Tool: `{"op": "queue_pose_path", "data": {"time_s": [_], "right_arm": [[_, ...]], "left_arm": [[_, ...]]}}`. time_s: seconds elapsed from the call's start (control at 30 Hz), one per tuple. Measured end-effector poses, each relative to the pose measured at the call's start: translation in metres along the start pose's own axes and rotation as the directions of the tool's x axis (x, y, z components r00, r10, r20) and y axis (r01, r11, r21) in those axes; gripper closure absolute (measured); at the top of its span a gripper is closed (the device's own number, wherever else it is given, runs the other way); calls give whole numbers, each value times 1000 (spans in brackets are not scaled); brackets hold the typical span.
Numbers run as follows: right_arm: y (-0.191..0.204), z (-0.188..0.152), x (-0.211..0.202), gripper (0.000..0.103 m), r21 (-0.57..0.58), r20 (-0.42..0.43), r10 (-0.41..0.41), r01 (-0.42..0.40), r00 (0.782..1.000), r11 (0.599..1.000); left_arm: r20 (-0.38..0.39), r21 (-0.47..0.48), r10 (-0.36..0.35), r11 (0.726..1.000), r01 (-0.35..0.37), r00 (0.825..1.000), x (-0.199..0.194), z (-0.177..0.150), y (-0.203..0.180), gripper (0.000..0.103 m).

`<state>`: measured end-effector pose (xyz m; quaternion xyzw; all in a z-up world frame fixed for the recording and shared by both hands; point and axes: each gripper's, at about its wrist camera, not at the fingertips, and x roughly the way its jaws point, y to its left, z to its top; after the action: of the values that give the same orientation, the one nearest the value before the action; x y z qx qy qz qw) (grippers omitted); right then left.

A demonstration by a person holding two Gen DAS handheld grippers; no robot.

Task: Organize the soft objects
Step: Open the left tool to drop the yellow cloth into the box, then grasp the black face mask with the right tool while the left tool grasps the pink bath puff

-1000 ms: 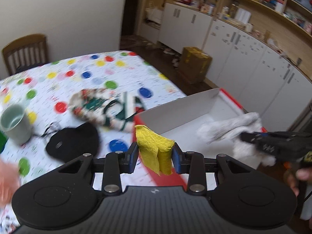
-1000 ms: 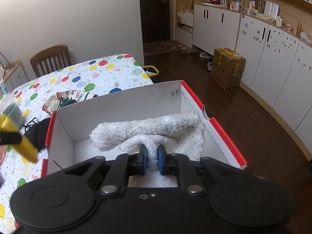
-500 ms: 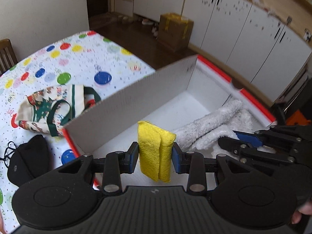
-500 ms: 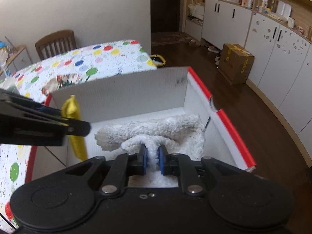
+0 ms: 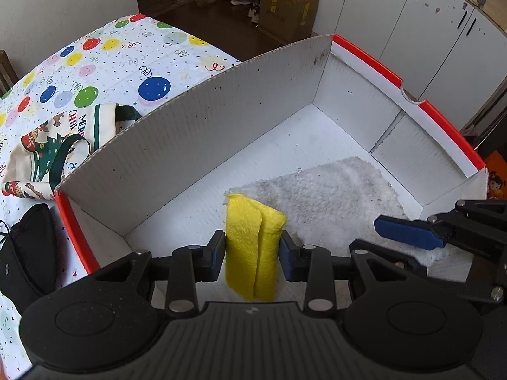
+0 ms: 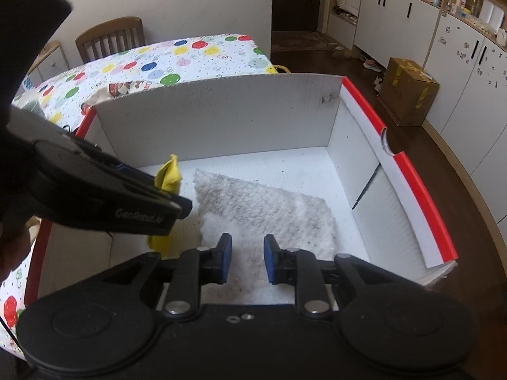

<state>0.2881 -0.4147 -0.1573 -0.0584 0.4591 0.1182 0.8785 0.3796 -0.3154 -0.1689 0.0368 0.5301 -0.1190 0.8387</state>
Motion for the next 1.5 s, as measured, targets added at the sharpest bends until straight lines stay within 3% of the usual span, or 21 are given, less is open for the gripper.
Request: {"op": "queue_pose_path", "data": {"time_s": [0.17,0.23,0.3,0.63,0.97,1.03,1.13,1.37,1.43,1.5], "right_arm": [[1,-1,-2,70,-6,-4,12,-12,1000,1000],[0,-1,-4,66,-5,1,16,-16,1000,1000],[-1,-1,-8,63,-2,9,24,-24,1000,1000],[-7,3,-31,51,10,60,63,-64,996,998],[6,11,-58,39,1,115,99,-100,988,995],[13,13,-62,39,1,120,107,-108,987,994],[25,16,-66,38,-3,126,120,-120,985,993],[67,23,-76,31,-44,142,146,-141,979,989],[80,24,-78,30,-47,146,155,-150,977,988],[93,24,-80,28,-55,151,164,-157,975,986]], "left_arm": [[-24,-9,-33,999,32,999,4,3,-1,63],[-12,-10,-28,1000,27,1000,2,3,-3,47],[24,-5,-33,999,33,999,-6,1,-5,40],[152,18,-32,999,30,988,-53,-8,-1,39],[248,-7,-70,997,74,966,-111,-34,25,39],[259,-20,-81,996,89,962,-120,-41,35,39],[277,-45,-70,995,86,958,-133,-53,51,30],[317,-70,-39,995,64,948,-159,-83,88,29],[332,-80,-31,995,60,943,-166,-92,100,21],[351,-87,-24,995,58,936,-175,-102,113,21]]}}
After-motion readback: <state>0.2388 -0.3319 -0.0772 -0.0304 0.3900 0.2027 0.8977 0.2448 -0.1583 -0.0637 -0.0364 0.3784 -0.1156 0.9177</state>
